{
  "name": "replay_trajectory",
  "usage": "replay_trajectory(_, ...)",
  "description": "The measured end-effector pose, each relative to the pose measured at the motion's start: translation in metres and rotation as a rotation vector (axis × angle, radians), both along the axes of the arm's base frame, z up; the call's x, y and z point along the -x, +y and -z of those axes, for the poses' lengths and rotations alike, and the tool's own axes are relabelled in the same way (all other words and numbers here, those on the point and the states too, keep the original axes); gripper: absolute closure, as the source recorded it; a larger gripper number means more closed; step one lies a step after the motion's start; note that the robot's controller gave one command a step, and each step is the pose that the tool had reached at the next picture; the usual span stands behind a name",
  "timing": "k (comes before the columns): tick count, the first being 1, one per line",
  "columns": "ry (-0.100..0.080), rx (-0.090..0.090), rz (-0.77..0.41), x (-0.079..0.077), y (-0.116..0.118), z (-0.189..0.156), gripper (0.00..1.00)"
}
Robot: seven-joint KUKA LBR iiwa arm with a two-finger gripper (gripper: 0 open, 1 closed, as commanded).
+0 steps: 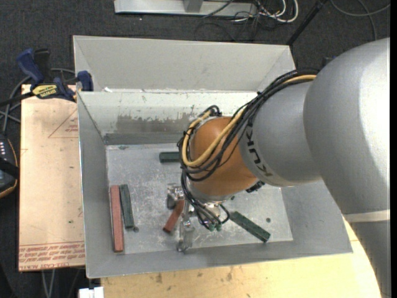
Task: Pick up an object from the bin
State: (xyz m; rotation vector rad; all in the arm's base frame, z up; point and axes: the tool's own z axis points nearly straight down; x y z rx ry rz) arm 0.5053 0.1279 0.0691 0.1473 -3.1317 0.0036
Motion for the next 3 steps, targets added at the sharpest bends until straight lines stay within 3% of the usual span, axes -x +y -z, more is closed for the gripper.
replay_trajectory(1, -0.005, -0.004, -0.002, -0.001, 0.003, -0.003, 1.00)
replay_trajectory(2, -0.018, -0.004, 0.089, -0.024, -0.048, -0.187, 1.00)
replay_trajectory(3, 0.003, -0.001, 0.044, 0.019, -0.067, -0.120, 1.00)
